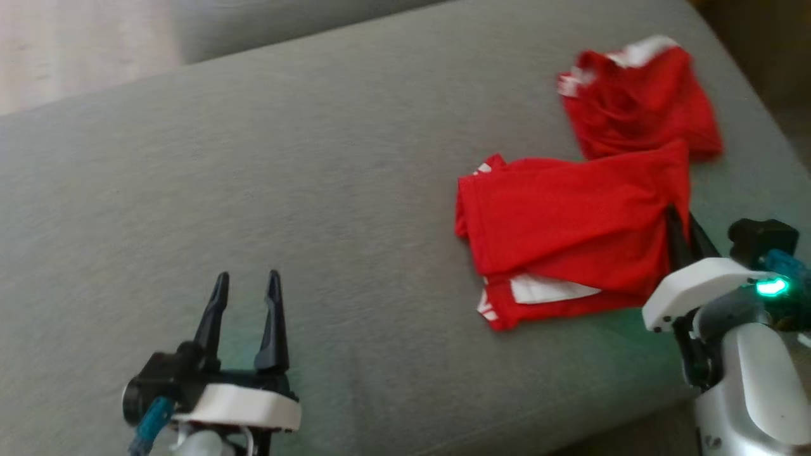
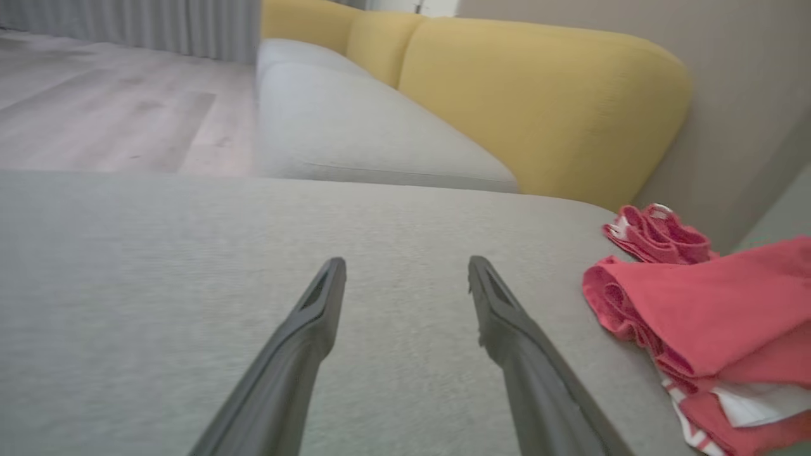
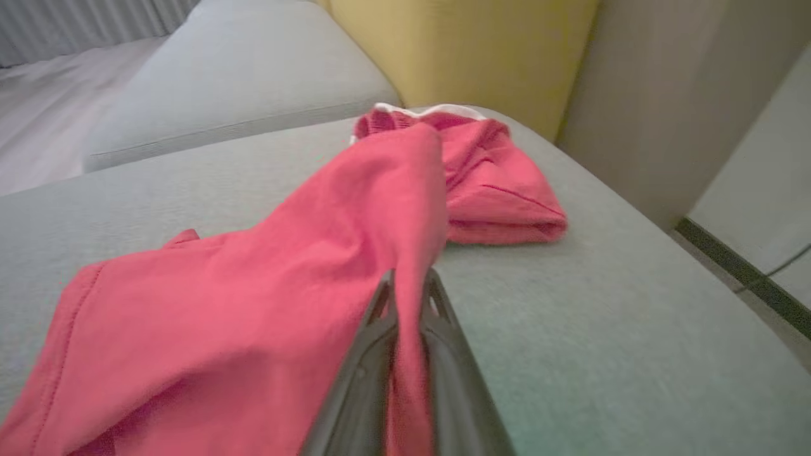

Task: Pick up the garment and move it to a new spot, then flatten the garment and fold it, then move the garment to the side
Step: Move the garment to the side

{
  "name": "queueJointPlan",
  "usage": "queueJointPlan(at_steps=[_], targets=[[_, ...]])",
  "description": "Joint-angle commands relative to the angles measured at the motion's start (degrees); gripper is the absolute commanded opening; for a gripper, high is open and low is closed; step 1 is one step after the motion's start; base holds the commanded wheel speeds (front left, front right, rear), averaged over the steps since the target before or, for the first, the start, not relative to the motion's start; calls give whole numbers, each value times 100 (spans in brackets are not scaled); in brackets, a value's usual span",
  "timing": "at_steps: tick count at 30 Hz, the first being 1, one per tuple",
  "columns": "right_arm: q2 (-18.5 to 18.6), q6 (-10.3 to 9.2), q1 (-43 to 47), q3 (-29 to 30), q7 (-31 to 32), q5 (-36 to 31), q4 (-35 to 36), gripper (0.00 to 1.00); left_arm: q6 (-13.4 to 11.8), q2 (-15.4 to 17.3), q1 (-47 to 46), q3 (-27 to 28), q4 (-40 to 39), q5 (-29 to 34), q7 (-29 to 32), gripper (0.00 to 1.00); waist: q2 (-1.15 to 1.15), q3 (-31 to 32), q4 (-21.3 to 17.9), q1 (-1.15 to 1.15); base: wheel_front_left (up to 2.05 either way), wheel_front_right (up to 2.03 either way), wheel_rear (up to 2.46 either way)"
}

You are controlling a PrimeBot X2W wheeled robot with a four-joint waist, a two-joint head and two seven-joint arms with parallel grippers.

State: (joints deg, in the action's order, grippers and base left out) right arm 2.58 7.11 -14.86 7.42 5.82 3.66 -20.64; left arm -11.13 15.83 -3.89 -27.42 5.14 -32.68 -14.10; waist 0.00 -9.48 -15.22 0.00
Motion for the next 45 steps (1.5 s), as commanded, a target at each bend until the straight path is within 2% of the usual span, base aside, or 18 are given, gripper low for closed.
queueJointPlan(at_steps=[1,7,15,22,29,36,37,38,39,45], targets=[[30,37,-323,-202,-17,30,239,0,9,50,-262,167,-154,70,9,100,0,-210,-398,0,0,0,0],[30,37,-599,-474,-53,64,212,0,42,24,-290,87,-40,66,30,100,0,-129,-386,0,0,0,0],[31,37,-1225,-487,153,-16,178,0,26,-40,-137,130,57,-7,-13,100,0,111,49,0,0,0,0],[202,37,-1982,-501,333,-46,-319,0,35,-46,-102,177,42,3,-42,100,0,133,393,0,0,0,0],[607,37,-2662,352,261,-181,-1189,0,26,-7,-92,171,-30,44,-47,100,0,46,732,0,0,0,0],[1192,37,-2985,1197,-127,-777,-1733,0,2,80,-153,138,-137,101,30,100,0,-230,977,0,0,0,0],[1242,37,-3021,1277,-264,-939,-1767,20,-5,99,-164,138,-152,111,42,100,0,-274,989,0,0,0,0],[1268,37,-3039,1307,-369,-1091,-1828,88,-11,114,-174,140,-166,118,51,100,0,-310,996,0,0,0,0],[1280,37,-3073,1415,-502,-1207,-1874,100,-21,129,-181,144,-182,123,60,100,0,-347,996,0,0,0,0],[1048,37,-3198,1977,-1113,-1749,-2174,100,-67,182,-183,146,-234,132,105,100,0,-372,946,0,0,0,0]])
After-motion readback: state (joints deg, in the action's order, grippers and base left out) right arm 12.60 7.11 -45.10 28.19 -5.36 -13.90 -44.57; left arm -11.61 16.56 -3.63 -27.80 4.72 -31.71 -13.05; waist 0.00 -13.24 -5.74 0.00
